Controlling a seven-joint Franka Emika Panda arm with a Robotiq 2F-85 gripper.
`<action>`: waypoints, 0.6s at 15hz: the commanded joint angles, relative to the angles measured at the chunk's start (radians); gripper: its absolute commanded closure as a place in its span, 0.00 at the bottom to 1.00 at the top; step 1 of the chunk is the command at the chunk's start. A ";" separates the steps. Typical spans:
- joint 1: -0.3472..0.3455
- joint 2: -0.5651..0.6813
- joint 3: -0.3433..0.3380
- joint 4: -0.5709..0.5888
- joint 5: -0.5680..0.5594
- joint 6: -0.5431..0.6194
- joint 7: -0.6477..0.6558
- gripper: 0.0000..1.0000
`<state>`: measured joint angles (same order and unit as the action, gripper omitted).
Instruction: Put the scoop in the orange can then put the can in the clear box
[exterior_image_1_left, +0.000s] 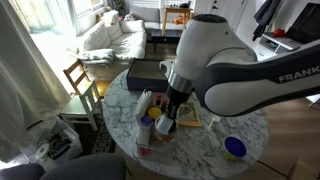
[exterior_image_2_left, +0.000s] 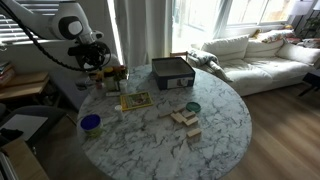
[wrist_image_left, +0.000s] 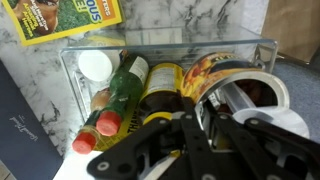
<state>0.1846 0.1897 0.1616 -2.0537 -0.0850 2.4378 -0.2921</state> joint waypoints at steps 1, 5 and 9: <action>0.005 0.043 -0.005 0.013 -0.066 0.029 0.065 0.97; 0.007 0.081 0.000 0.025 -0.061 0.041 0.096 0.97; 0.016 0.117 0.002 0.034 -0.057 0.064 0.120 0.97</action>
<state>0.1912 0.2707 0.1619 -2.0402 -0.1201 2.4770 -0.2140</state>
